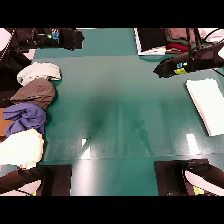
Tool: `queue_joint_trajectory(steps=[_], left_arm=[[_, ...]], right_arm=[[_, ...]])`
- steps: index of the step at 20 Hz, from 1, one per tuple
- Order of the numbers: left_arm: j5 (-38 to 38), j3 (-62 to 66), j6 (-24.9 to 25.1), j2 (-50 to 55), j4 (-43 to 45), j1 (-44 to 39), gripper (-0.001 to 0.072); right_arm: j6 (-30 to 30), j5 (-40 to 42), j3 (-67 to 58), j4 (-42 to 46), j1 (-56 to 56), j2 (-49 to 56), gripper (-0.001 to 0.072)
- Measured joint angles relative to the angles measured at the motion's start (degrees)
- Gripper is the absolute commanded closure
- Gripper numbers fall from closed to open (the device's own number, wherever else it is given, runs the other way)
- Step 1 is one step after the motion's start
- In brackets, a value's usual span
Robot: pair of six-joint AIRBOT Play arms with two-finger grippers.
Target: Fold the shirts.
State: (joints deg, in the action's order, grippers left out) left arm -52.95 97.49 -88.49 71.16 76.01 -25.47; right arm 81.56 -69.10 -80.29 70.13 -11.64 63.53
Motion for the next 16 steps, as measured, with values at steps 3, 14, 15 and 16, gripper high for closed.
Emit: queue_joint_trajectory(steps=[3, 14, 15, 16], left_arm=[[0.0, 0.0, 0.0, 0.0, 0.0, 0.0, 0.0682], [2.2, 0.0, 0.5, 0.0, 0.8, 0.1, 0.0236], [3.1, 0.0, 1.2, 0.0, 2.6, 0.3, 0.0087], [4.2, 0.0, 1.1, 0.3, 5.8, 1.1, 0.0086]], right_arm=[[0.0, 0.0, 0.0, 0.0, 0.0, 0.0, 0.0689], [0.0, 0.0, 0.0, 0.0, 0.0, 0.0, 0.0689], [0.0, 0.0, 0.0, 0.0, 0.0, 0.0, 0.0689], [0.0, 0.0, 0.0, 0.0, 0.0, 0.0, 0.0689]])
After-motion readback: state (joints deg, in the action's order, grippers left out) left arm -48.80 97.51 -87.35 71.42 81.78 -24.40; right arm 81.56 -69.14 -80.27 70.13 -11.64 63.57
